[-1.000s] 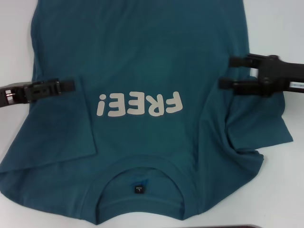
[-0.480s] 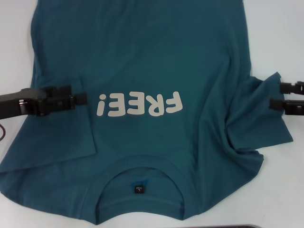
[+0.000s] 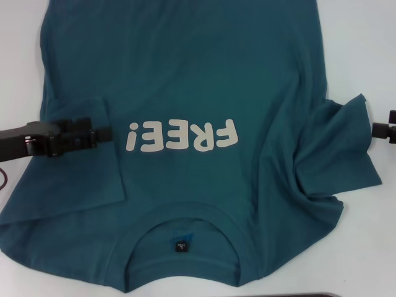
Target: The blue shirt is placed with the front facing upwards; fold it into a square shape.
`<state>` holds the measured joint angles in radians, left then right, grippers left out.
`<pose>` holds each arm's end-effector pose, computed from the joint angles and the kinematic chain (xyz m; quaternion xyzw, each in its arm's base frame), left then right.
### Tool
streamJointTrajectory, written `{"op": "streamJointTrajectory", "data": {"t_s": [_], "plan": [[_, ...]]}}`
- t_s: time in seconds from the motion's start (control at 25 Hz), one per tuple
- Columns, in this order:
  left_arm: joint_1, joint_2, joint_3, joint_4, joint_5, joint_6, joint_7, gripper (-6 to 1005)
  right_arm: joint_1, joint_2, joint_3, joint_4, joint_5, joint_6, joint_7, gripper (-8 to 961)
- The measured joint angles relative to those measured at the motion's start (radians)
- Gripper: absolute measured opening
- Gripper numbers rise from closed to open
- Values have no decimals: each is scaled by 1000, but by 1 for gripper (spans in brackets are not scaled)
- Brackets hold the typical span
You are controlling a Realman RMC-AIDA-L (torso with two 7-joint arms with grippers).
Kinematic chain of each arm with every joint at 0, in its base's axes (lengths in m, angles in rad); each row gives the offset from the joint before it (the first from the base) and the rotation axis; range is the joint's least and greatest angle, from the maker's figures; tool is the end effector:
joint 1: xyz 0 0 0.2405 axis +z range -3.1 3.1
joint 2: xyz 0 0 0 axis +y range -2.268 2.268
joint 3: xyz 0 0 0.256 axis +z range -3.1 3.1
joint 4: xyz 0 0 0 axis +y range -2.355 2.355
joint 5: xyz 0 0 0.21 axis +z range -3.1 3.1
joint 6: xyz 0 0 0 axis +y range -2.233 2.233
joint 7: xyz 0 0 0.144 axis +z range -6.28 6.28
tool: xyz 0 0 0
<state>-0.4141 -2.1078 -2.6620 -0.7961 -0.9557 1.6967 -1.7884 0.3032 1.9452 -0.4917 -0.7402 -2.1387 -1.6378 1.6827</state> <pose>-0.3047 0.2871 0.0251 -0.8584 -0.4390 -0.2431 0.1061 0.3663 0.2651 0.0845 -0.8554 0.4375 0.1931 0.1992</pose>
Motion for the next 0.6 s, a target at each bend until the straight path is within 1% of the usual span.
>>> {"op": "streamJointTrajectory", "data": {"t_s": [0.2,0.36,0.6], "plan": [[-1,-2,0,2,-1,-1,-6,874,10,3,0,-1,-31,55,26,925],[-5,-3,0,10,0,-1,-9,874,26,6,4,-1,-77,74,46,925],[-7,-3,1,14,2,-2,-9,874,29,9,6,2,-89,88,48,924]]}}
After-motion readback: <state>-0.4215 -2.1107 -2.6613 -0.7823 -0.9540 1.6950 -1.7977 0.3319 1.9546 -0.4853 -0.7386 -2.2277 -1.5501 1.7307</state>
